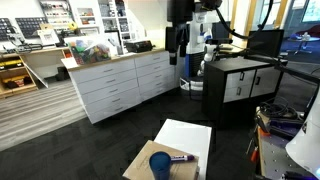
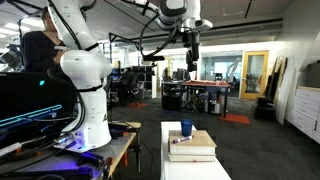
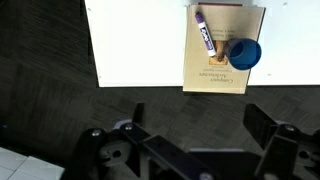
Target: Pick up the marker and put it in the cup
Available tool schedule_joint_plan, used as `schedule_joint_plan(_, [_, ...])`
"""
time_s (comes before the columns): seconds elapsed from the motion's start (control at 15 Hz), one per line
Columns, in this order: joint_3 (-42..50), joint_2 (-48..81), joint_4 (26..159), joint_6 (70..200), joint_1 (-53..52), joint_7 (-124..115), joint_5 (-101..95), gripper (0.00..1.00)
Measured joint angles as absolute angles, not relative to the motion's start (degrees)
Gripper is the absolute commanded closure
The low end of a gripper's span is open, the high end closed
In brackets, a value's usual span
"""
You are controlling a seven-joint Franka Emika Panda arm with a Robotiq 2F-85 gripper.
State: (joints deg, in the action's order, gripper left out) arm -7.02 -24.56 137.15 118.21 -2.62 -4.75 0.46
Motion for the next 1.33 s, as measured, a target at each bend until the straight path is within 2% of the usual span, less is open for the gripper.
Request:
schedule_joint_plan(0.67, [-6.5,-21.1,143.4,121.6,-7.2,12.8,0.4,0.00])
schedule_joint_plan(1.33, [-6.5,-20.5,143.9,121.6,-7.5,13.7,0.4,0.00])
